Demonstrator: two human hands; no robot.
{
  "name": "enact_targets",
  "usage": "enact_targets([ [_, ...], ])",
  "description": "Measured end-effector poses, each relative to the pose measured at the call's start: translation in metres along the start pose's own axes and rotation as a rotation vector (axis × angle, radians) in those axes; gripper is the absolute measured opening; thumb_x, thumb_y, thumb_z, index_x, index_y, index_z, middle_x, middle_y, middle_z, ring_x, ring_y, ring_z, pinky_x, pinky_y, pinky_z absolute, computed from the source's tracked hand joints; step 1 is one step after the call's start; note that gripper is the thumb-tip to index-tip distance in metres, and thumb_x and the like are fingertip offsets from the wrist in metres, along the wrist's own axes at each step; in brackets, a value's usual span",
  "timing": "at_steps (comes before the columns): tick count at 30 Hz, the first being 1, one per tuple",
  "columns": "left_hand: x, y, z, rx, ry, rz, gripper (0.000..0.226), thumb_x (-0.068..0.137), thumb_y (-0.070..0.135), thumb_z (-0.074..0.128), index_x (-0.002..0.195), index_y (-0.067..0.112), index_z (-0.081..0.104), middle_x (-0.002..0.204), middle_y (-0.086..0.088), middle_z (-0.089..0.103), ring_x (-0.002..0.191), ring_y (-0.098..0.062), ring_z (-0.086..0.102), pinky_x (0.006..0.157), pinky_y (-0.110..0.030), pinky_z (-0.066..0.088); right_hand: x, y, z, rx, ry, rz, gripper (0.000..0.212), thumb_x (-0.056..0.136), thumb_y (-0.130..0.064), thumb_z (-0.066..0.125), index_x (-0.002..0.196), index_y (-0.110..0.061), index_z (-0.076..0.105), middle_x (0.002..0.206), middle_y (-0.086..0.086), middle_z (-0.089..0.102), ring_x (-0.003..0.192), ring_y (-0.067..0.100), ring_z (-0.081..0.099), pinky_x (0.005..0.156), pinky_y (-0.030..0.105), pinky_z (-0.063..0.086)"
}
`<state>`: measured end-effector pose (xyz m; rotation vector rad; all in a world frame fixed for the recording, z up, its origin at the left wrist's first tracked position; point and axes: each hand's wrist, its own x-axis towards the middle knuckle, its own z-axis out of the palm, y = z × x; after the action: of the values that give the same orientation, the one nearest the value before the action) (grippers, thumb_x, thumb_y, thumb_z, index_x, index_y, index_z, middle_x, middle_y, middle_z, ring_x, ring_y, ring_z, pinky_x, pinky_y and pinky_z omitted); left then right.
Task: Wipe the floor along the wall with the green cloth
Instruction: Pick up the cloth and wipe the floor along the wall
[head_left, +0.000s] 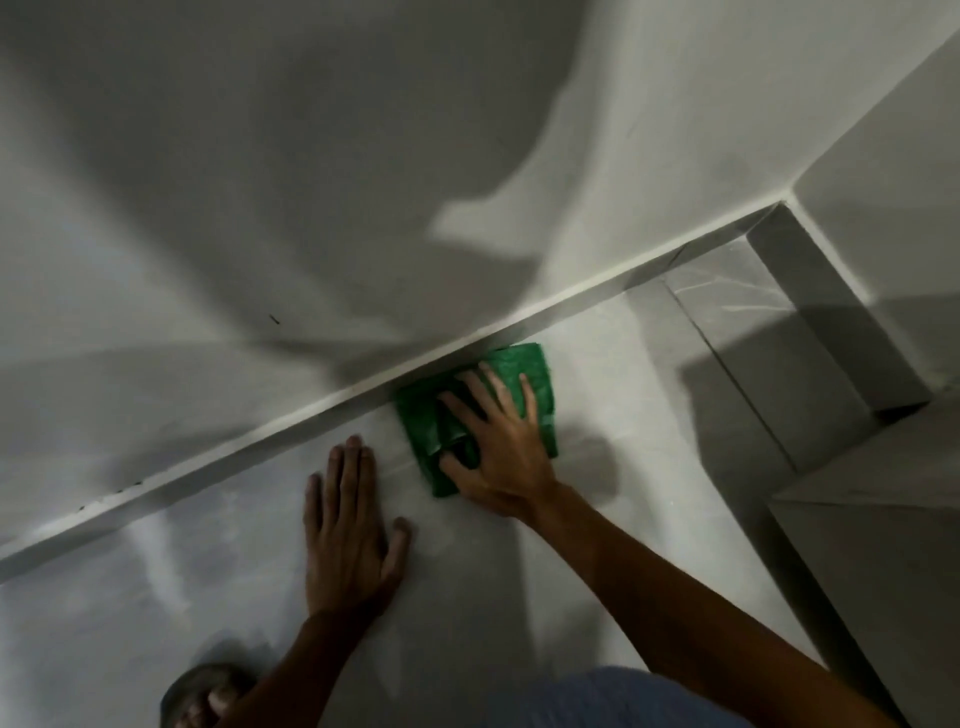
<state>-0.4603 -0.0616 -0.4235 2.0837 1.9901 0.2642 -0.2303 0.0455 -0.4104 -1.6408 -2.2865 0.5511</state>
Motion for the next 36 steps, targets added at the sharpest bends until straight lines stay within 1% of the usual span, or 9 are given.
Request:
enact_targets([
  [4,0.001,-0.001,0.0,-0.02,0.021,0.013,0.094,0.094,0.048,0.047,0.174,0.004,0.023,0.185,-0.016,0.019,0.172,-0.035,0.019,0.138,-0.06,0.015,0.007,0.051,-0.019,-0.038,-0.08,-0.22,0.072,0.096,-0.054,0.053,0.165,-0.033,0.047,0.178,-0.001,0.04,0.169,0.026,0.028,0.136,0.064,0.013],
  [9,-0.001,-0.002,0.001,-0.026,0.017,0.009,0.094,0.094,0.048,0.046,0.174,0.004,0.022,0.186,-0.015,0.017,0.173,-0.034,0.017,0.138,-0.061,0.016,0.013,0.098,-0.045,-0.044,-0.04,-0.046,0.067,0.097,-0.05,0.044,0.161,-0.035,0.052,0.175,-0.006,0.045,0.168,0.022,0.03,0.137,0.062,0.012],
  [12,-0.001,-0.001,0.001,-0.033,0.026,0.003,0.095,0.094,0.048,0.047,0.175,0.005,0.021,0.186,-0.015,0.017,0.173,-0.033,0.015,0.14,-0.057,0.013,0.014,0.075,-0.028,0.023,0.085,0.088,0.068,0.093,-0.059,0.051,0.153,-0.03,0.063,0.169,-0.001,0.054,0.164,0.026,0.039,0.138,0.059,0.014],
  [15,0.0,0.0,0.003,-0.032,0.019,0.004,0.096,0.094,0.048,0.047,0.175,0.005,0.019,0.186,-0.015,0.016,0.174,-0.033,0.013,0.141,-0.056,0.01,0.01,0.035,-0.003,-0.028,0.198,0.183,0.072,0.09,-0.068,0.062,0.149,-0.027,0.066,0.168,0.004,0.055,0.162,0.028,0.041,0.136,0.061,0.018],
  [20,-0.001,-0.001,0.002,-0.04,0.008,0.002,0.096,0.093,0.049,0.046,0.175,0.006,0.019,0.186,-0.014,0.015,0.174,-0.032,0.013,0.14,-0.058,0.011,-0.002,0.011,0.001,0.024,-0.031,-0.104,0.089,0.083,-0.08,0.066,0.156,-0.03,0.058,0.173,0.002,0.047,0.167,0.031,0.03,0.135,0.069,0.013],
  [24,-0.002,-0.001,-0.001,-0.077,0.017,0.009,0.095,0.093,0.046,0.046,0.175,0.006,0.02,0.186,-0.014,0.016,0.174,-0.032,0.013,0.139,-0.061,0.014,-0.043,0.023,-0.008,0.003,-0.171,-0.26,0.11,0.077,-0.096,0.063,0.165,-0.033,0.045,0.179,0.0,0.035,0.171,0.027,0.017,0.138,0.059,-0.005],
  [29,-0.002,-0.001,0.0,-0.063,-0.004,0.006,0.095,0.093,0.047,0.045,0.175,0.006,0.019,0.187,-0.012,0.013,0.174,-0.032,0.012,0.139,-0.061,0.015,-0.083,0.035,-0.014,-0.035,-0.266,-0.254,0.108,0.081,-0.098,0.056,0.17,-0.043,0.028,0.183,-0.006,0.021,0.173,0.024,0.006,0.138,0.061,-0.002],
  [33,-0.002,-0.002,0.0,-0.072,0.012,0.012,0.094,0.092,0.045,0.045,0.174,0.005,0.022,0.186,-0.013,0.016,0.174,-0.032,0.014,0.14,-0.058,0.013,-0.052,0.034,-0.015,-0.08,-0.184,-0.178,0.098,0.089,-0.094,0.052,0.169,-0.041,0.034,0.182,-0.004,0.028,0.172,0.026,0.012,0.135,0.069,0.01],
  [36,-0.002,-0.001,-0.001,-0.081,0.012,0.007,0.094,0.092,0.043,0.046,0.174,0.005,0.022,0.186,-0.013,0.016,0.174,-0.031,0.013,0.141,-0.056,0.011,-0.013,0.036,-0.02,-0.117,-0.156,-0.167,0.092,0.093,-0.091,0.05,0.168,-0.04,0.038,0.181,-0.002,0.031,0.172,0.028,0.016,0.136,0.068,0.011],
])
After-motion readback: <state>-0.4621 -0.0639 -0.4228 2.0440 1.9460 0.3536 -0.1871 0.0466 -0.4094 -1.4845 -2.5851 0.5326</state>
